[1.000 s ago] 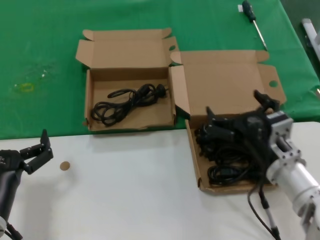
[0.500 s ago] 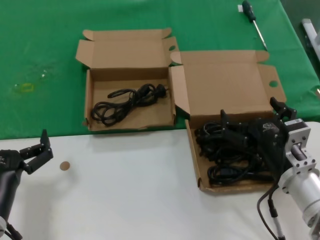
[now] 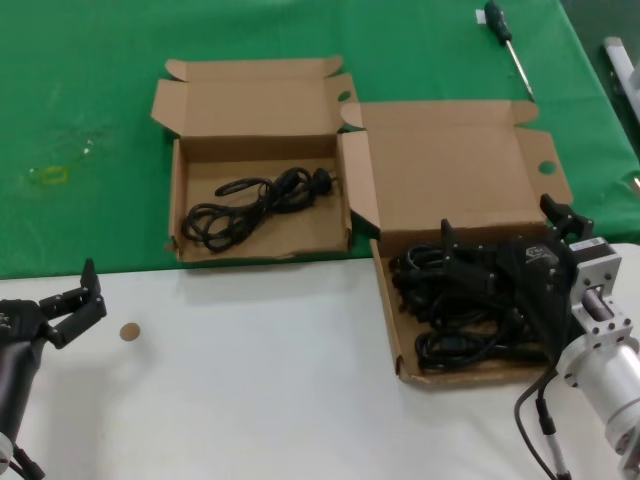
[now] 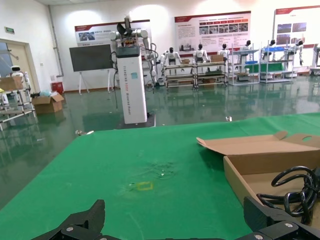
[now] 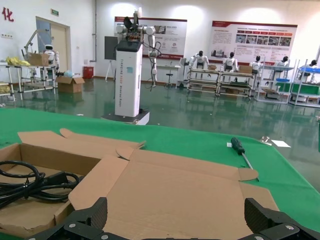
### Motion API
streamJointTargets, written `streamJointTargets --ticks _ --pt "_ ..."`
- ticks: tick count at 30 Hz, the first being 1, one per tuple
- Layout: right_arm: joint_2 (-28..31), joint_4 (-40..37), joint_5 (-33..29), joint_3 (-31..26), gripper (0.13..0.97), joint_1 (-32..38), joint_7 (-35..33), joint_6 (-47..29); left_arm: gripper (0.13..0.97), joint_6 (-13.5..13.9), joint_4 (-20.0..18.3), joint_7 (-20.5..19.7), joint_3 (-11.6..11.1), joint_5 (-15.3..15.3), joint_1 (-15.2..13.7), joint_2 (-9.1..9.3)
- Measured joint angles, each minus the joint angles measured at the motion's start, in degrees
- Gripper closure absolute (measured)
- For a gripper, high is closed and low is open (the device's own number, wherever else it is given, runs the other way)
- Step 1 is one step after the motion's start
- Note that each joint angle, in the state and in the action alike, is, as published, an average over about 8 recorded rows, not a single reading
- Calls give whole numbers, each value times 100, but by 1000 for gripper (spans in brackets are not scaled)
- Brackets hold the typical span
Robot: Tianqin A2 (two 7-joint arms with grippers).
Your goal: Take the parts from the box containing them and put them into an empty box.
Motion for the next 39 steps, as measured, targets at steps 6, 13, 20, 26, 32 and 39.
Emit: streamJointTargets --ticks 6,13,20,26,32,39 --pt "0 0 0 0 129 0 0 0 132 0 0 0 0 0 0 0" --pt "0 0 0 0 129 0 0 0 132 0 0 0 0 0 0 0" --pt "0 0 0 0 129 0 0 0 132 0 0 0 0 0 0 0" --pt "0 0 0 0 129 0 0 0 132 0 0 0 0 0 0 0" --pt "0 0 0 0 129 0 0 0 132 0 0 0 0 0 0 0" --pt "0 0 0 0 129 0 0 0 132 0 0 0 0 0 0 0"
